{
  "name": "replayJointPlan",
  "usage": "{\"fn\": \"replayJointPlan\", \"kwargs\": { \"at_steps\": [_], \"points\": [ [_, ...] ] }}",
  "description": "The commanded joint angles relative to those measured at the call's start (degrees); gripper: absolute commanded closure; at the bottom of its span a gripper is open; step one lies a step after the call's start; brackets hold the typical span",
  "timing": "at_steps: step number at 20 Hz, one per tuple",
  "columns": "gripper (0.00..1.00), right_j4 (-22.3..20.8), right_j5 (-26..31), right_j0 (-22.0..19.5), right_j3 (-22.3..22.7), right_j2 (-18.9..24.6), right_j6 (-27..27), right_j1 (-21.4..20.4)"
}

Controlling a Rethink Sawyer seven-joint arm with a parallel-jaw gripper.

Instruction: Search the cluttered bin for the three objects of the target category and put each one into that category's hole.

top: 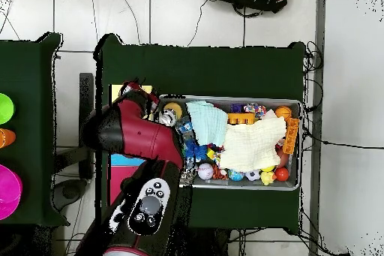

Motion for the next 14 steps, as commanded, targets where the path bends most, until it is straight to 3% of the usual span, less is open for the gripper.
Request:
{"fn": "replayJointPlan", "kwargs": {
  "at_steps": [1, 14],
  "points": [
    [0.0, 1.26, 2.97, 0.77, 7.26, 7.47, 11.91, 1.34],
    [0.0, 0.6, 6.44, -0.4, 8.76, 8.08, 10.11, -2.12]
  ]
}}
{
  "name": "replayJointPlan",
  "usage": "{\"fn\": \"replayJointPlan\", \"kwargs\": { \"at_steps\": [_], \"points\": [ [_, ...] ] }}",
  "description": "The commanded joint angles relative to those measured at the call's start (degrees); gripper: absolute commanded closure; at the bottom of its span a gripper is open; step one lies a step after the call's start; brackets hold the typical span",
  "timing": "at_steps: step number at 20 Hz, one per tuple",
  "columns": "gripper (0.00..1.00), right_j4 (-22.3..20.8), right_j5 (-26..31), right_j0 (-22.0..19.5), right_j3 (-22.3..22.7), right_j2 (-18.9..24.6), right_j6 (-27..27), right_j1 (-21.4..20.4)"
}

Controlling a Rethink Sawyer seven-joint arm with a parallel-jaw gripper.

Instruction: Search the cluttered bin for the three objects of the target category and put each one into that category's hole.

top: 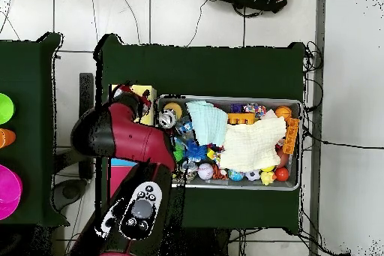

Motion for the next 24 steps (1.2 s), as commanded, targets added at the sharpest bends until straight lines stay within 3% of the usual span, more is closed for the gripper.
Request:
{"fn": "replayJointPlan", "kwargs": {
  "at_steps": [1, 10, 15, 20, 24],
  "points": [
    [0.0, 0.52, 6.36, -1.63, 7.72, 7.12, 10.0, -0.89],
    [0.0, -0.1, 6.34, -2.88, 7.4, 8.25, 8.53, -0.65],
    [0.0, 0.48, 5.86, -1.43, 6.82, 7.15, 9.58, 0.36],
    [0.0, 2.76, 5.46, 2.79, 5.38, 3.47, 12.54, 2.79],
    [0.0, 2.22, 3.35, 1.84, 6.51, 4.88, 11.95, 2.41]
  ]
}}
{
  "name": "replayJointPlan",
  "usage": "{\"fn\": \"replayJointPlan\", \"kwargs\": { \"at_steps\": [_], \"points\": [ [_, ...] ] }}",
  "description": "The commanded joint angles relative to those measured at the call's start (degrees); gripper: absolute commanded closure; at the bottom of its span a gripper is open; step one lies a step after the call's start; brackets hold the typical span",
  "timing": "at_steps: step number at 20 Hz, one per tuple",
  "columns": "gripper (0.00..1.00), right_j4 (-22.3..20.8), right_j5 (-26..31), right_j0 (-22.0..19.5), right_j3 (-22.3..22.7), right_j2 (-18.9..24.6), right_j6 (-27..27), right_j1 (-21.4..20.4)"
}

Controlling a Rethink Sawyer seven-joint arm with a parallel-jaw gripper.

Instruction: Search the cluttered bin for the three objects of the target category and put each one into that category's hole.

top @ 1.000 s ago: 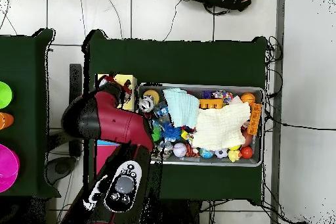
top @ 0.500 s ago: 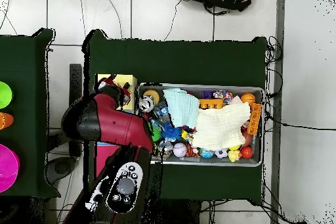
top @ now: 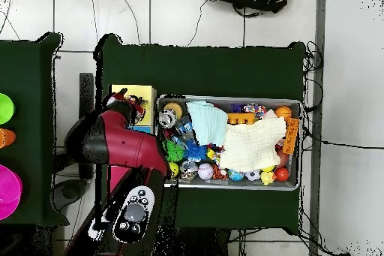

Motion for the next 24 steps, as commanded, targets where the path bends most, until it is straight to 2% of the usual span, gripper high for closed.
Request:
{"fn": "replayJointPlan", "kwargs": {
  "at_steps": [1, 5, 13, 18, 24],
  "points": [
    [0.0, 1.66, 2.72, 0.13, 4.95, 4.1, 11.92, 2.43],
    [0.0, 0.58, -0.11, -0.16, 8.08, 5.31, 12.31, 0.37],
    [0.0, -4.55, -8.53, -4.72, 14.32, 10.93, 12.3, -2.13],
    [0.0, -4.76, -8.17, -6.03, 15.05, 11.77, 10.94, -3.14],
    [0.0, -3.68, -5.68, -4.91, 17.01, 10.83, 10.75, -6.28]
  ]
}}
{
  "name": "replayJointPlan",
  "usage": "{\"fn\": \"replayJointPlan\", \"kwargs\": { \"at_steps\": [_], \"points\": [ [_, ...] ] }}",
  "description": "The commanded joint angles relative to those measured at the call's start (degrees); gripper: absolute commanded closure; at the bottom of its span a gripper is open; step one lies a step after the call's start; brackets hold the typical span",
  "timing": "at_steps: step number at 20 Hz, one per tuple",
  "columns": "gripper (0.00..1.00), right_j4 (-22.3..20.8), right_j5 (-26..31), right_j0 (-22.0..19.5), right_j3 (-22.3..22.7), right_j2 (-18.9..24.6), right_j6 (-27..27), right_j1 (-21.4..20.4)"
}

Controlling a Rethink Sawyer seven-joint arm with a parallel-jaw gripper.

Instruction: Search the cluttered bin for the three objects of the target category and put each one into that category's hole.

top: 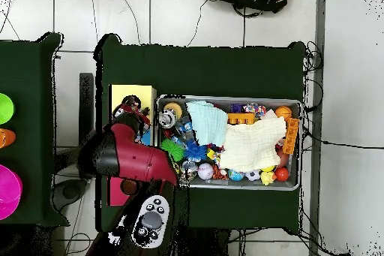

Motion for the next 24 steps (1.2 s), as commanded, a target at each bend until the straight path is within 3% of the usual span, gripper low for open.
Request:
{"fn": "replayJointPlan", "kwargs": {
  "at_steps": [1, 10, 17, 24],
  "points": [
    [0.0, -1.89, 0.99, -0.79, 8.33, 5.89, 10.81, -2.37],
    [0.0, -1.11, 1.43, 0.64, 9.14, 5.01, 10.59, -3.2],
    [0.0, -2.24, -3.01, 0.1, 9.95, 5.64, 11.67, -1.59],
    [0.0, -1.04, 4.02, -0.91, 8.77, 4.64, 9.39, -4.97]
  ]
}}
